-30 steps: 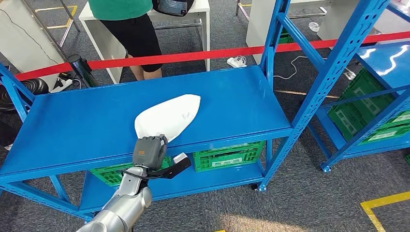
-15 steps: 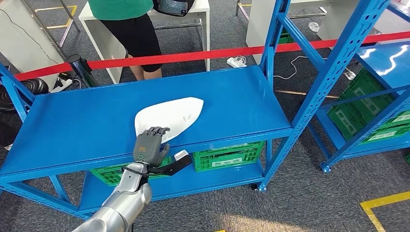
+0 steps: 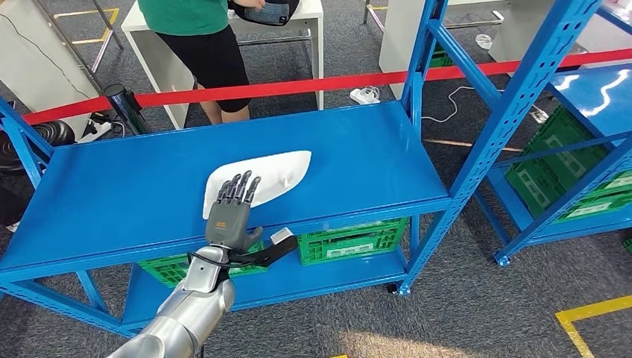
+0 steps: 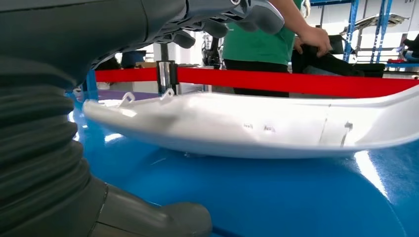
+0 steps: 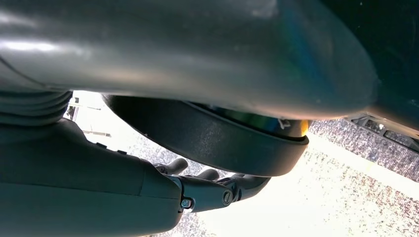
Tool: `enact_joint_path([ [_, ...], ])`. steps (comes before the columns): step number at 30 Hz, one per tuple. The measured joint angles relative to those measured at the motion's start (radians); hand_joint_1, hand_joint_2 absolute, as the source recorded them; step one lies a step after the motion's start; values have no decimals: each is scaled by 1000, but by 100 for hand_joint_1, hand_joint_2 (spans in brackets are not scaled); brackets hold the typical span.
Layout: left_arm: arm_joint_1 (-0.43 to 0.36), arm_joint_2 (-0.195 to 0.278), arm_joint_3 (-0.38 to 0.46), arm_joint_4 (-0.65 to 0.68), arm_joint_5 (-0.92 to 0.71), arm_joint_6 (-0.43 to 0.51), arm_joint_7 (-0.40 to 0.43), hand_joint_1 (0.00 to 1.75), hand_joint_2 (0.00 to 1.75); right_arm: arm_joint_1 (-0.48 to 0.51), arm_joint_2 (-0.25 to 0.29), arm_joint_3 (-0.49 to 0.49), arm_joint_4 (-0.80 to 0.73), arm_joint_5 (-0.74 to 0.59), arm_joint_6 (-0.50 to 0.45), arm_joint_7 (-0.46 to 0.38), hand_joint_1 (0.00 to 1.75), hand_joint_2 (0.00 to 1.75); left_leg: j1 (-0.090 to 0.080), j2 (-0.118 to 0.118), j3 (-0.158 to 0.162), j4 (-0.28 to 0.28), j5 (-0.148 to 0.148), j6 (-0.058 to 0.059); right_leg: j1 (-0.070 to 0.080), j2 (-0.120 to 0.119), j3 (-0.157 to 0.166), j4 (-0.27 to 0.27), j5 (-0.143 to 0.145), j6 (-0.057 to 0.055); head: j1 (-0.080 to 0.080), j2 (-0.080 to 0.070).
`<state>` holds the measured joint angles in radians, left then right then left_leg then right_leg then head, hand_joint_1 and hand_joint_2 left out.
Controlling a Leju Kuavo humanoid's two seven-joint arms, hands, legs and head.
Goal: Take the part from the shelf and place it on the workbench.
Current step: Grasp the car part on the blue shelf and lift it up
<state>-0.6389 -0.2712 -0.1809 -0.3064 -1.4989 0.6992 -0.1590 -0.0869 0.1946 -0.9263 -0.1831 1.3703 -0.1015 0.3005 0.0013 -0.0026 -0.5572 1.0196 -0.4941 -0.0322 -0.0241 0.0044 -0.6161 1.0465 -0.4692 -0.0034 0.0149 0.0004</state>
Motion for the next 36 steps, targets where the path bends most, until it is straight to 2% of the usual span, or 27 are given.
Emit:
enact_joint_path([
  [7, 0, 9, -52, 0, -11, 0, 130, 0, 175, 1, 0, 0, 0, -2, -2, 0, 0, 0, 0, 0, 0, 0, 0, 0, 0, 0, 0, 0, 0, 0, 0, 0],
  [10, 1, 20, -85, -6, -11, 0, 157, 0, 175, 1, 0, 0, 0, -3, -3, 0, 0, 0, 0, 0, 0, 0, 0, 0, 0, 0, 0, 0, 0, 0, 0, 0],
  [22, 8, 48, -118, -43, -10, 0, 179, 0, 175, 1, -1, 0, 0, -2, -3, 0, 0, 0, 0, 0, 0, 0, 0, 0, 0, 0, 0, 0, 0, 0, 0, 0],
  [36, 10, 54, -122, -56, -7, 0, 150, 0, 175, 1, -1, 0, 0, -2, -6, 0, 0, 0, 0, 0, 0, 0, 0, 0, 0, 0, 0, 0, 0, 0, 0, 0],
])
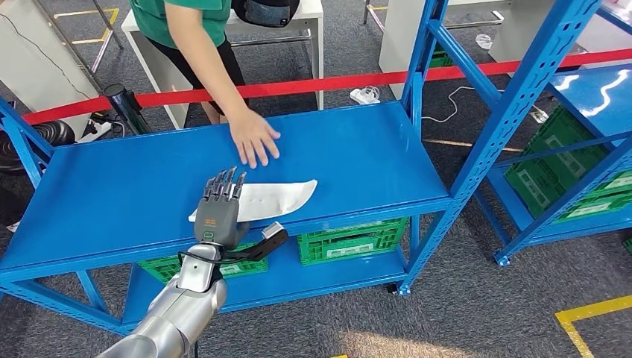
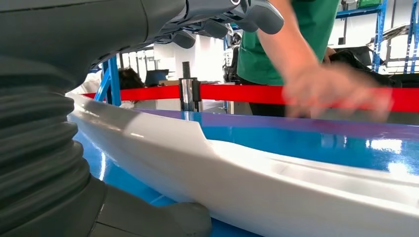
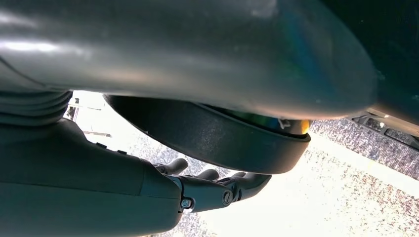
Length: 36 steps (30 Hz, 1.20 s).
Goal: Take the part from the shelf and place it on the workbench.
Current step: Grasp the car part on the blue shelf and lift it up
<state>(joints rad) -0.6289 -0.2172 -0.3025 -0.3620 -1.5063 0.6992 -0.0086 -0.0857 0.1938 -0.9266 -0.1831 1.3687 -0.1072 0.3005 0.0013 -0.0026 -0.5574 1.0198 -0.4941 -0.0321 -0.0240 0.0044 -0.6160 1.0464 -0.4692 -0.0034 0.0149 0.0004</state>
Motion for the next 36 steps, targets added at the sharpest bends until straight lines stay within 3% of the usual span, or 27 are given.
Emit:
enact_joint_path([
  [3, 0, 0, 0, 5, 0, 0, -4, 27, 175, 0, 0, 0, 0, -1, 1, 0, 0, 0, 0, 0, 0, 0, 0, 0, 0, 0, 0, 0, 0, 0, 0, 0],
  [5, -2, 0, 0, 19, 0, 0, -4, 110, 175, 0, 0, 0, 0, -2, 2, 0, 0, 0, 0, 0, 0, 0, 0, 0, 0, 0, 0, 0, 0, 0, 0, 0],
  [7, -3, 0, 0, 40, 0, -2, -3, 175, 175, 0, 0, 0, 0, -3, 3, 0, 0, 0, 0, 0, 0, 0, 0, 0, 0, 0, 0, 0, 0, 0, 0, 0],
  [27, -25, -1, 0, 103, 3, -56, -24, 175, 175, 0, 0, 0, 0, -5, 0, 0, 0, 0, 0, 0, 0, 0, 0, 0, 0, 0, 0, 0, 0, 0, 0, 0],
  [30, -30, -2, 0, 106, 5, -57, -31, 161, 175, 0, 0, 0, 0, -4, 0, 0, 0, 0, 0, 0, 0, 0, 0, 0, 0, 0, 0, 0, 0, 0, 0, 0],
  [36, -32, -6, 16, 106, 66, -45, -103, 175, 175, 0, 0, 0, 0, -6, 0, 0, 0, 0, 0, 0, 0, 1, 0, 1, 0, 0, 1, 0, 0, 0, 0, 0],
])
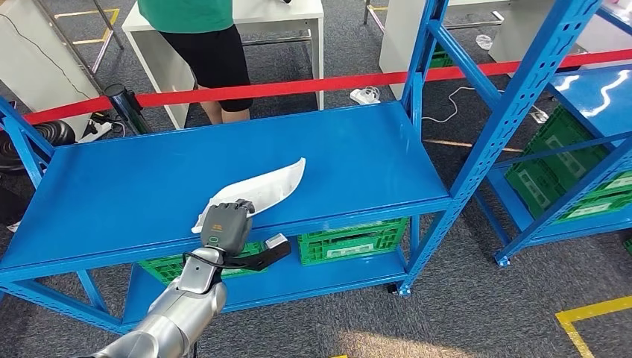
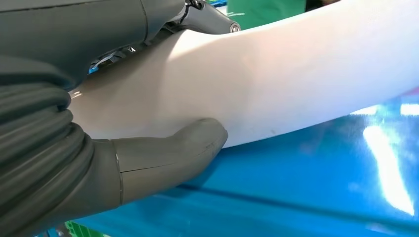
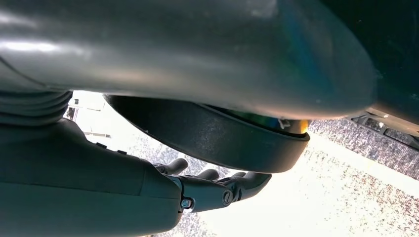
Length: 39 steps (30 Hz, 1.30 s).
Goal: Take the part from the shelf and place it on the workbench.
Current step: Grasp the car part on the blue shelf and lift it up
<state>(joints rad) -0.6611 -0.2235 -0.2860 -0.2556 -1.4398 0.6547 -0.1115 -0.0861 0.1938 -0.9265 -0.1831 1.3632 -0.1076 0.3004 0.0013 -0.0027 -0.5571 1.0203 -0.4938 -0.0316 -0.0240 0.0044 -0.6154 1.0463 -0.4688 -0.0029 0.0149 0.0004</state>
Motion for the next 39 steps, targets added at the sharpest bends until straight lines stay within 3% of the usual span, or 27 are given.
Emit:
enact_joint_path([
  [5, -1, -13, 57, -1, 116, 32, -117, 175, 175, 0, 0, 0, 0, -2, 0, 0, 0, 0, 0, 0, 0, 0, 0, 0, 0, 0, 0, 0, 0, 0, 0, 0],
  [11, -6, -29, 123, -3, 198, 33, -185, 175, 175, 0, 0, 0, 0, -6, -2, 0, 0, 0, 0, 0, 0, 1, 0, 0, 0, 0, 0, 0, 0, 1, 0, 0],
  [21, -45, -48, 199, -15, 284, -113, -323, 175, 175, 0, 0, 0, 0, -14, -3, 0, 0, 0, 0, 0, 0, 1, 0, 1, 0, 0, 0, 0, 1, 1, 0, 0],
  [25, -52, -48, 200, -29, 253, -117, -361, 175, 175, 0, 0, 0, 0, -17, -3, 0, 0, 0, 0, 0, -1, 1, 0, 1, 0, 0, 0, 0, 1, 1, 0, 0],
  [29, -67, -40, 183, -51, 206, -161, -341, 175, 175, 0, -1, 0, 0, -23, 1, 0, 0, 0, 0, 0, -1, 1, 0, 1, 0, 0, 0, 0, 1, 2, 0, 0],
  [39, -96, 26, 63, -176, 193, -264, -312, 175, 175, 0, -3, -4, 0, -49, 3, 0, 0, 0, 0, 0, -1, 1, 1, 1, 0, 0, 0, 0, 1, 2, 0, 0],
])
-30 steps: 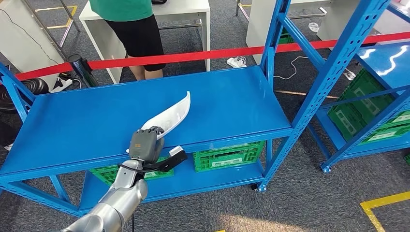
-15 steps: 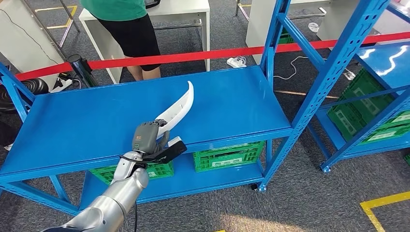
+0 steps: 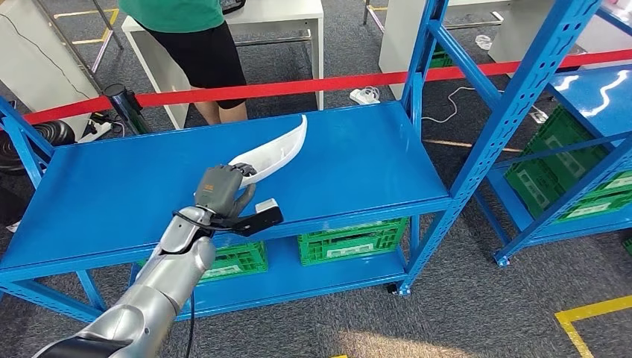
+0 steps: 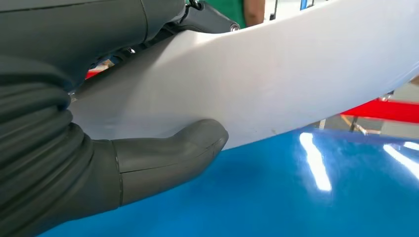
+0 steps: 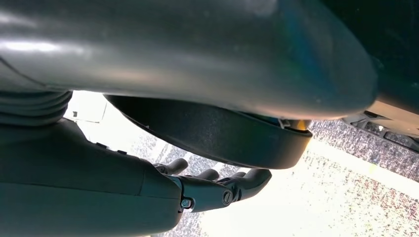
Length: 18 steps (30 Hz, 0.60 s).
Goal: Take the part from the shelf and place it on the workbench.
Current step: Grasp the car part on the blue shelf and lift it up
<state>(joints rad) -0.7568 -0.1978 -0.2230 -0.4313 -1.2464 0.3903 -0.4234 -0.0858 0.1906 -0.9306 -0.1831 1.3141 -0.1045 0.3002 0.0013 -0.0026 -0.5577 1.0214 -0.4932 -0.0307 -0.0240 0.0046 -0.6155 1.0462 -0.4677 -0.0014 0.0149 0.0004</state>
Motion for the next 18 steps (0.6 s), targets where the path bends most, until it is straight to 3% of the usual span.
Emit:
enact_joint_path([
  [7, 25, 62, -93, -179, 47, -76, -2, 175, 175, 0, -2, -13, 0, -14, -3, 0, 0, 0, 0, 0, 0, 0, 0, 0, 0, 0, 0, 0, 0, 0, 0, 0],
  [12, 76, 120, -156, -347, 148, -207, -14, 175, 175, 0, -3, -23, 0, -24, -7, 0, 0, 0, 0, 0, -1, 0, 0, 0, 0, 0, 0, 0, 0, 0, 0, 0],
  [18, 135, 205, -227, -517, 243, -296, -18, 175, 175, 1, -4, -35, 0, -31, -14, 0, 0, 0, -1, 0, -1, 2, -1, 2, -4, 0, 0, -1, 1, 2, 0, 0],
])
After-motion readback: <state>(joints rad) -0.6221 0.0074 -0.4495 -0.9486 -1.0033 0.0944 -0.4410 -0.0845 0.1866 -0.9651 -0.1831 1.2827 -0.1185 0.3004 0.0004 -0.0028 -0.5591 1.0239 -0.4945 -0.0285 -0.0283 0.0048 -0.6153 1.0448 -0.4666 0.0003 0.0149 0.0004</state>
